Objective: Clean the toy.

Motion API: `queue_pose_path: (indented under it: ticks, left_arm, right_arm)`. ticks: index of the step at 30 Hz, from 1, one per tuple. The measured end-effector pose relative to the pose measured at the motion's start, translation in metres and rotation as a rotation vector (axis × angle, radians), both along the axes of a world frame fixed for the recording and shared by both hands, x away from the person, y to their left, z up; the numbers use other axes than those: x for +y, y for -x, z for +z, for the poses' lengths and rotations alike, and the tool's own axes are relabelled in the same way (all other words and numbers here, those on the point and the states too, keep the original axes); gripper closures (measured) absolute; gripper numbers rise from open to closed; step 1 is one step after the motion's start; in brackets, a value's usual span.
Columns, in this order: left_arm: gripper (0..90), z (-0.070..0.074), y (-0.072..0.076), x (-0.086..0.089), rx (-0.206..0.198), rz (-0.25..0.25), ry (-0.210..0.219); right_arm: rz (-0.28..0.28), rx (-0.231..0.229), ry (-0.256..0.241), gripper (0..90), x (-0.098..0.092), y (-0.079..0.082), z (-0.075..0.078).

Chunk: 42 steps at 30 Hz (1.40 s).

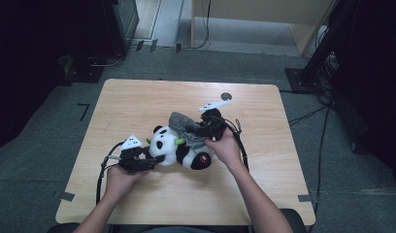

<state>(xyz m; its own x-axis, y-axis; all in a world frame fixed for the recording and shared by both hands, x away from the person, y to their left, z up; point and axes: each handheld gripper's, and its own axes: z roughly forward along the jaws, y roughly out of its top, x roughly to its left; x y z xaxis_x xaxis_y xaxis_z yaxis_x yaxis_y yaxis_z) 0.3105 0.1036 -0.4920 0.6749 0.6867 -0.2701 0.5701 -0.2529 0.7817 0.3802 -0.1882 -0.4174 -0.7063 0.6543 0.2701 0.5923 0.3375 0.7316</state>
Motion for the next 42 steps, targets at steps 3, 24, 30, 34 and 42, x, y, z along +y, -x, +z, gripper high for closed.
queue_pose_path:
  ticks: [3, 24, 30, 34, 42]
  left_arm:
    - [34.6, 0.000, -0.001, 0.000, 0.004, 0.001, 0.006]
    - [34.1, 0.005, -0.007, -0.003, 0.043, 0.005, -0.012]
    - [34.5, 0.005, -0.007, -0.005, 0.059, 0.014, -0.029]
    - [34.4, 0.005, -0.007, -0.006, 0.063, 0.011, -0.032]
    - [34.0, 0.005, -0.008, -0.005, 0.058, 0.009, -0.022]
  right_arm:
    - [-0.016, -0.001, -0.016, 74.1, -0.006, -0.002, 0.000]
    - [-0.065, -0.055, -0.122, 74.9, -0.043, 0.029, 0.023]
    - [-0.063, 0.013, -0.114, 74.3, -0.040, 0.035, -0.009]
    - [-0.083, 0.029, -0.114, 74.1, -0.053, 0.042, -0.018]
    - [-0.119, 0.054, -0.082, 73.7, -0.079, 0.047, -0.033]
